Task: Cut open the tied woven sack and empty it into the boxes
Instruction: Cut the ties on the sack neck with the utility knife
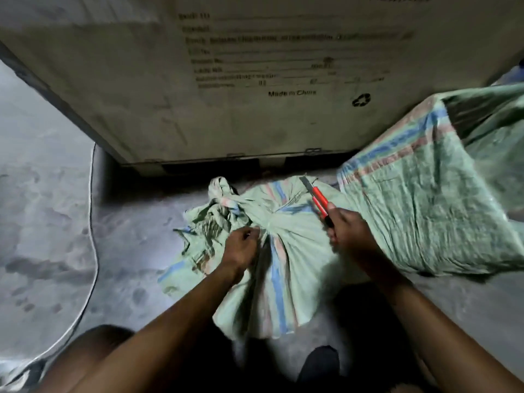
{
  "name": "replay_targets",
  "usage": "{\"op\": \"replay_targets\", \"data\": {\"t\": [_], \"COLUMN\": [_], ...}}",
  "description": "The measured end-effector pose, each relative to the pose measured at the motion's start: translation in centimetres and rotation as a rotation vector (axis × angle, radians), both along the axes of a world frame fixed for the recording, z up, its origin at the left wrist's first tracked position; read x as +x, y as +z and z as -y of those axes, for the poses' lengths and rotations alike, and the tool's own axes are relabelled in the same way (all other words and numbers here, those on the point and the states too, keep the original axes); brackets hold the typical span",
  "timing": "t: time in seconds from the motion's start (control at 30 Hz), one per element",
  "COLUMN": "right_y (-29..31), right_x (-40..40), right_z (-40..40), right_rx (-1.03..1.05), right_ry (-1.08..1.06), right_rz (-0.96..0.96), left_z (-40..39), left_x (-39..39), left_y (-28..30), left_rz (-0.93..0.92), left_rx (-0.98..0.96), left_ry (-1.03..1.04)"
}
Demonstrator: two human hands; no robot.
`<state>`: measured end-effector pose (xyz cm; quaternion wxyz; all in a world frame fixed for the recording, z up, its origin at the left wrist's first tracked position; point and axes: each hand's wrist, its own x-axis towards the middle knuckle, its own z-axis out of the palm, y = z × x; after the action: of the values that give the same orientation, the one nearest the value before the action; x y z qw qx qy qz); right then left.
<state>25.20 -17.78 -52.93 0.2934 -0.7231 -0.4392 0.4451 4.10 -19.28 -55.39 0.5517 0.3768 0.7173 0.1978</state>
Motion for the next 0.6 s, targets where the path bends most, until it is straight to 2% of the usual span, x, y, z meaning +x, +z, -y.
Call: {"op": "replay_targets", "data": {"t": [0.13, 0.27, 0.33, 0.5, 0.6], "right_y": [-4.3, -5.6, -4.3, -0.7, -0.2], "right_x": [1.1, 1.3, 1.1, 0.1, -0.6], "right_z": [-4.9, -6.9, -6.1, -2.9, -1.4], "right_rx": [0.197, 0.272, 0.313, 0.507, 0.608], "right_ry": [0.214, 0.269, 0.307, 0.413, 0.428], "right_rz": [0.247, 0.289, 0.325, 0.449, 0.542], "left_z": [-4.7, -8.3, -8.9, -9.2, -8.7], "left_x": [1.3, 2.0, 1.6, -0.7, -2.4], "left_y": [-8.8, -14.7, -14.1, -6.9, -3.6], "left_rz": [0.19, 0.16, 0.179, 0.329, 0.248], "left_rx": [-0.143, 0.038, 0.145, 0.35, 0.508], "left_ry": [0.253, 0.253, 0.29, 0.232, 0.098]}}
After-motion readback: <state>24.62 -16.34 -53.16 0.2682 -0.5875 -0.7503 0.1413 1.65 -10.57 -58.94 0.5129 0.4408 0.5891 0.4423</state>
